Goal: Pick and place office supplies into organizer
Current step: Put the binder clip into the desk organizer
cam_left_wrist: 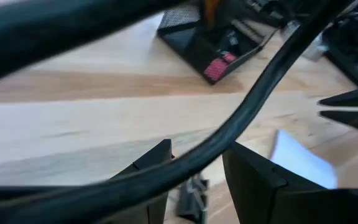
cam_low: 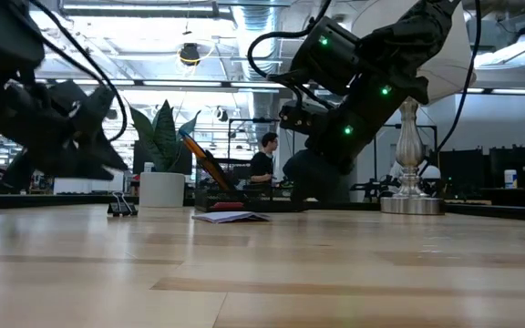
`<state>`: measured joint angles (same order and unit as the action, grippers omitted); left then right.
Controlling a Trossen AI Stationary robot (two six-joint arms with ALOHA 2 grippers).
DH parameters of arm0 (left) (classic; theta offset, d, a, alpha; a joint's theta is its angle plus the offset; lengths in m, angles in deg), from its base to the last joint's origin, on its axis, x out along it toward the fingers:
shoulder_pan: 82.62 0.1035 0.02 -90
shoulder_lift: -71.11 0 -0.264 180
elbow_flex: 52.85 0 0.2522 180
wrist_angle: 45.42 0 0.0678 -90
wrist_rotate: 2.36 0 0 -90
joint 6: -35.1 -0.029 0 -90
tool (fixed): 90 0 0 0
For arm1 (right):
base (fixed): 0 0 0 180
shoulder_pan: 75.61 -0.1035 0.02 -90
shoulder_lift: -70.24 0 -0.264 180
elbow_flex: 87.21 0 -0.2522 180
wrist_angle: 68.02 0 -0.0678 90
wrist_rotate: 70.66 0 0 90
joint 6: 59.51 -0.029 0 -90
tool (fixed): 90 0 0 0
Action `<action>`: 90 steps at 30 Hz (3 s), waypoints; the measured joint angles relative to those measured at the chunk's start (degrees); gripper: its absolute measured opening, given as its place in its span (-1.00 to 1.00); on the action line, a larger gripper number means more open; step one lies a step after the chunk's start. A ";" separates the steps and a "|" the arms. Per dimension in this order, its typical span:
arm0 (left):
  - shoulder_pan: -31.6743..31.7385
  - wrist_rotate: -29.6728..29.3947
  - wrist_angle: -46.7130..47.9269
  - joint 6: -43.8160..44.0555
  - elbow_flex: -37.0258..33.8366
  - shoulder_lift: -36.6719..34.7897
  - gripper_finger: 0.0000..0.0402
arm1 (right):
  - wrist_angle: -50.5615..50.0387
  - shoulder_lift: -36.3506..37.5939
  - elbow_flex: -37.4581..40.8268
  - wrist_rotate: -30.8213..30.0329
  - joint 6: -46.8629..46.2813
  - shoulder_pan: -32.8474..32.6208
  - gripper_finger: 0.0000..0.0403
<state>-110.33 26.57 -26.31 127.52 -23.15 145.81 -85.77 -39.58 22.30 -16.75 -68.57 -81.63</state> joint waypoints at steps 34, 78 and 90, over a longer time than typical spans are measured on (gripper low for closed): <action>4.13 8.12 -10.71 -6.09 0.02 7.40 -0.33 | 0.00 0.01 -0.04 0.02 0.07 0.02 -0.70; 18.26 13.91 -46.10 -72.43 0.57 7.38 -1.00 | -0.02 0.01 -0.07 0.04 0.06 0.02 -0.70; 28.51 25.30 -44.96 -90.76 7.80 7.95 -1.00 | -0.22 0.00 -0.07 0.04 0.04 0.02 -0.70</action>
<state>-81.82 51.87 -71.28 36.76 -15.35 153.76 -85.99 -39.58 22.23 -16.71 -68.52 -81.61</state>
